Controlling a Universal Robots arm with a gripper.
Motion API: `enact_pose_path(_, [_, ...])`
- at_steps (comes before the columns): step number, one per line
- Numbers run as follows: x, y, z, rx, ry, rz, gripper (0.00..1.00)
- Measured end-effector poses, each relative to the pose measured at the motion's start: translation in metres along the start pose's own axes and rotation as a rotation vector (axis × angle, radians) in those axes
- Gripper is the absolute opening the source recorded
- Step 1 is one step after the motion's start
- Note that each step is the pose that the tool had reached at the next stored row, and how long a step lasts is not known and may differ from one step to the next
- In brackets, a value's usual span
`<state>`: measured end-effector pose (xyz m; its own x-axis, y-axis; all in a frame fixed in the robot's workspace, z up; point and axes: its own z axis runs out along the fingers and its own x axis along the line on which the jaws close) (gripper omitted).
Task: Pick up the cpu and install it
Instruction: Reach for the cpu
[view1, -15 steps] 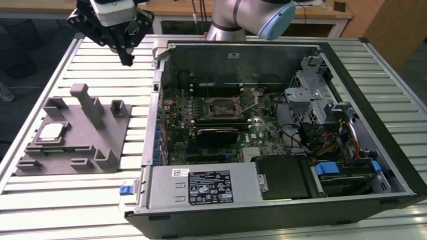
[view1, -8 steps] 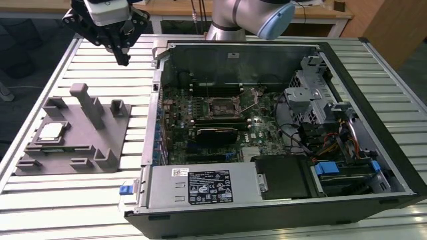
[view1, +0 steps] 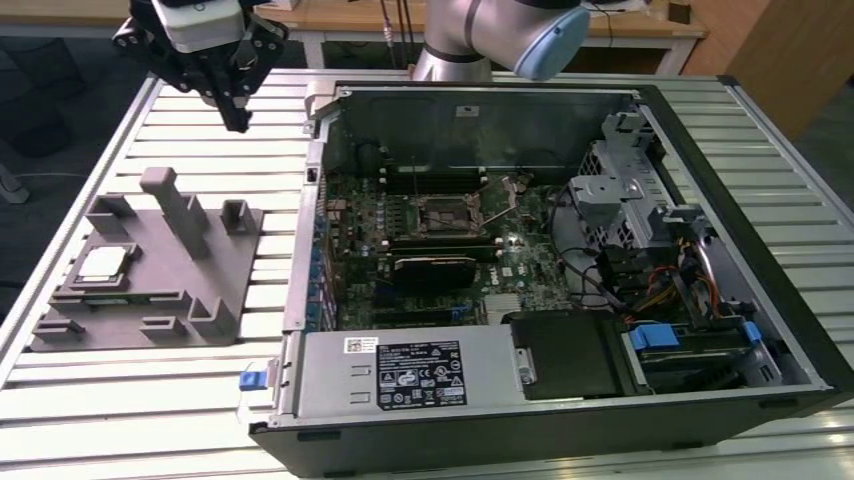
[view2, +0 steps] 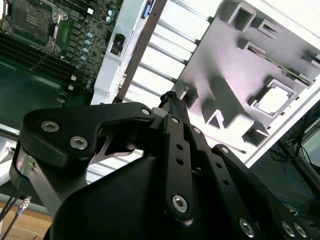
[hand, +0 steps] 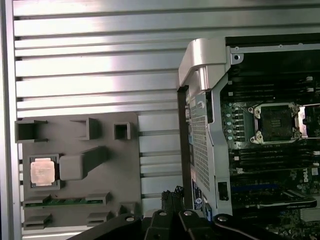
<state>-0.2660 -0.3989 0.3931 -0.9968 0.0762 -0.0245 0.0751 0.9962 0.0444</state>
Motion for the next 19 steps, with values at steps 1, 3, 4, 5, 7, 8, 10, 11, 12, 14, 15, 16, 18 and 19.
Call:
enact_pose_path(1, [0.0017, -0.0001, 0.0, 0.0, 0.0, 0.0, 0.11])
enact_pose_path(3, [0.0056, -0.0004, 0.0001, -0.0001, 0.0, 0.0, 0.11])
enact_pose_path(4, [0.0076, -0.0006, 0.0002, -0.0001, -0.0001, 0.0, 0.11])
enact_pose_path(5, [0.0095, -0.0007, 0.0003, -0.0001, 0.0, 0.0, 0.11])
enact_pose_path(7, [0.0136, -0.001, 0.0006, 0.0, 0.0001, 0.0, 0.11])
enact_pose_path(8, [0.0158, -0.0012, 0.0007, -0.0001, 0.0, 0.0, 0.11])
enact_pose_path(10, [0.0201, -0.0016, 0.0009, -0.0001, 0.0, 0.0, 0.11])
enact_pose_path(11, [0.0221, -0.0017, 0.001, -0.0001, 0.0, 0.0, 0.11])
enact_pose_path(12, [0.0241, -0.0019, 0.0011, -0.0001, 0.0, 0.0, 0.11])
enact_pose_path(14, [0.0267, -0.0021, 0.0012, -0.0001, 0.0, 0.0, 0.11])
enact_pose_path(15, [0.0279, -0.0022, 0.0013, -0.0001, 0.0, 0.0, 0.11])
enact_pose_path(16, [0.0291, -0.0023, 0.0013, -0.0001, 0.0, 0.0, 0.11])
enact_pose_path(18, [0.0315, -0.0025, 0.0013, -0.0001, 0.0, 0.0, 0.11])
enact_pose_path(19, [0.0329, -0.0026, 0.0013, 0.0, 0.0001, 0.0, 0.11])
